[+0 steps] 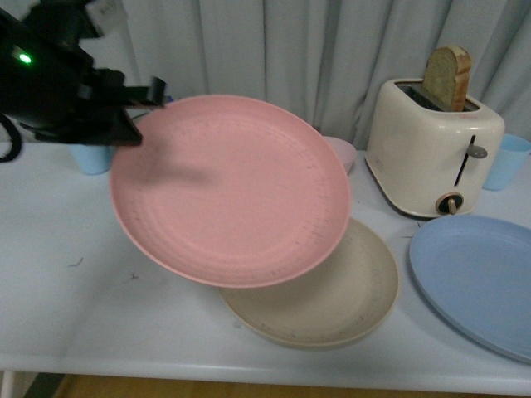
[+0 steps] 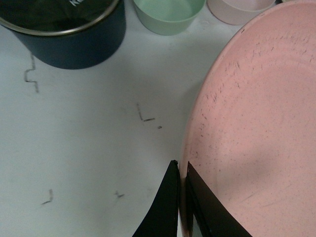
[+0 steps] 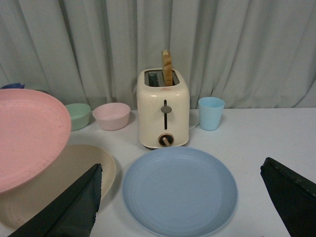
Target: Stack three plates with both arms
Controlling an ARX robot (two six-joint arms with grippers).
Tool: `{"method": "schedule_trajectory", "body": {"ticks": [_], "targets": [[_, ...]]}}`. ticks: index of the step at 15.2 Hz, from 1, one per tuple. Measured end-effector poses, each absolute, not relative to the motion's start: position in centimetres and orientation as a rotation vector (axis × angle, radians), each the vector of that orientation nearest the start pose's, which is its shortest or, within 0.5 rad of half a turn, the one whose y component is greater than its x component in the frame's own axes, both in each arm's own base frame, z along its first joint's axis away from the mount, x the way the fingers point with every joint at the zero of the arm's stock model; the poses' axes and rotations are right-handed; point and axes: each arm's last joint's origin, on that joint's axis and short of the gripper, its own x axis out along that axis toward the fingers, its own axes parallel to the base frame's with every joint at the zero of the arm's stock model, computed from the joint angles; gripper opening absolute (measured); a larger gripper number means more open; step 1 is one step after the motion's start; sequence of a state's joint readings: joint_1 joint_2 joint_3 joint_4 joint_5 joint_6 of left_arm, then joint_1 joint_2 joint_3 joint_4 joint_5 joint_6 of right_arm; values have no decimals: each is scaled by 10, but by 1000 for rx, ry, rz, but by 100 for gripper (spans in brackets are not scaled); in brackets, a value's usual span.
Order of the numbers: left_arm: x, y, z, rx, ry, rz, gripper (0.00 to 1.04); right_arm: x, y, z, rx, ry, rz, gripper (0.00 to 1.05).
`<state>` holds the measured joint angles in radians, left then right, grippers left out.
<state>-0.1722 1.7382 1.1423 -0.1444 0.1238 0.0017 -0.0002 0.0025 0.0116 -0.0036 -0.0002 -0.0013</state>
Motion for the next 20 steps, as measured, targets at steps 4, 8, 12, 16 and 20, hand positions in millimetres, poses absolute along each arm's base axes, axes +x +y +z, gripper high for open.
{"method": "schedule_trajectory", "body": {"ticks": [4, 8, 12, 16, 20], "targets": [[390, -100, 175, -54, 818, -286, 3, 97, 0, 167, -1, -6, 0, 98], [401, -112, 151, -90, 887, -238, 3, 97, 0, 167, -1, -6, 0, 98], [403, -121, 123, -115, 950, -208, 3, 97, 0, 167, -1, -6, 0, 98], [406, -134, 111, -116, 973, -208, 3, 97, 0, 167, -1, -6, 0, 98], [410, -133, 103, -105, 982, -179, 46, 97, 0, 167, -1, -6, 0, 98]]}}
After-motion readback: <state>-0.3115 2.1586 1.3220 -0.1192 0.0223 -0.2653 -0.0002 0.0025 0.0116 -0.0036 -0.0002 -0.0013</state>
